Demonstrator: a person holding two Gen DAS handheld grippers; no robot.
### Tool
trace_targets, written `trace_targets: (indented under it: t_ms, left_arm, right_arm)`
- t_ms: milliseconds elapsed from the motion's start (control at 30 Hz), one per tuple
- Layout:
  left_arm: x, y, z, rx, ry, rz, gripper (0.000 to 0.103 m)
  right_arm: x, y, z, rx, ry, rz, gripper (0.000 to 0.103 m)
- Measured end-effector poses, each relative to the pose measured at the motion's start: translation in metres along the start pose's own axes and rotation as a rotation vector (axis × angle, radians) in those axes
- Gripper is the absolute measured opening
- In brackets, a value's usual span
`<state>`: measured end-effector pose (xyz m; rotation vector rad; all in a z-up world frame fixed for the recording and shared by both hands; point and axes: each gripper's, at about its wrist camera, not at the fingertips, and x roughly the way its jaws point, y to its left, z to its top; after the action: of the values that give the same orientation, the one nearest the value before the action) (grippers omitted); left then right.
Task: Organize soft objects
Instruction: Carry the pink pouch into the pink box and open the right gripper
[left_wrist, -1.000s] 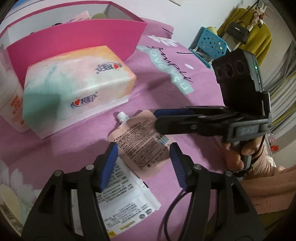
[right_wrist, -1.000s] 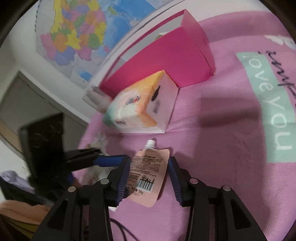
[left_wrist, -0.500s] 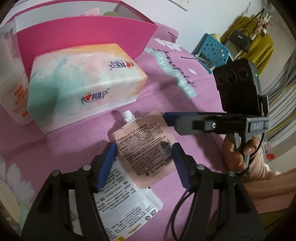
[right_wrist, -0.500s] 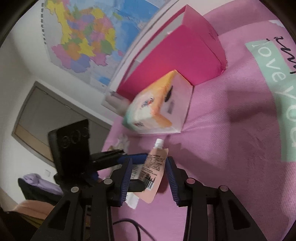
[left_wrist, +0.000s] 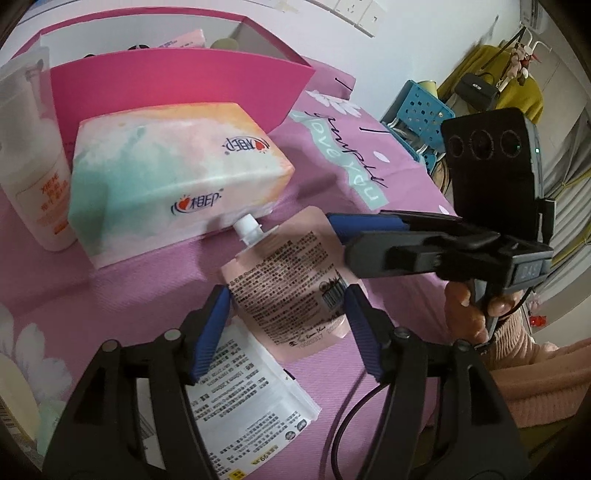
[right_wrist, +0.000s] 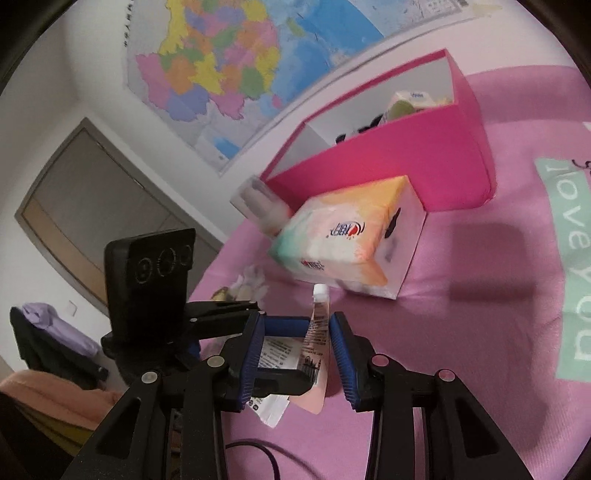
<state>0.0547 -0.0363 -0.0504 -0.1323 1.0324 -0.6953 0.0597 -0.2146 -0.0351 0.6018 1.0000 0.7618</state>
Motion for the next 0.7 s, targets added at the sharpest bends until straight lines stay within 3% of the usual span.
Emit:
trace_targets:
  t_ms: [33, 133, 200, 233, 300, 433, 700]
  left_arm:
    - [0.000, 0.000, 0.000, 0.002, 0.000, -0.005, 0.065]
    - [0.003, -0.005, -0.002, 0.024, 0.007, 0.007, 0.065]
    - [0.004, -0.009, -0.003, 0.042, 0.007, 0.026, 0.065]
    - [0.004, -0.008, -0.002, 0.041, 0.006, 0.025, 0.066]
    - [0.001, -0.005, -0.001, 0.012, 0.003, 0.015, 0.068]
    - [-0.003, -0.008, 0.005, 0.020, -0.005, 0.010, 0.068]
    - [-0.041, -0.031, 0.054, 0.140, -0.137, 0.072, 0.068]
  right_arm:
    - [0.006, -0.002, 0.000, 0.005, 0.023, -0.008, 0.032]
    - [0.027, 0.001, -0.003, -0.016, 0.091, -0.063, 0.030]
    - [0.031, -0.001, -0.003, -0.014, 0.095, -0.089, 0.023]
    - [0.029, -0.003, -0.003, -0.003, 0.085, -0.082, 0.015]
    - [0.022, -0.002, -0.002, 0.004, 0.060, -0.058, 0.011]
    - [0.007, 0.014, 0.005, -0.063, 0.023, -0.096, 0.010]
    - [-0.019, 0.039, 0.059, -0.147, -0.091, -0.087, 0.010]
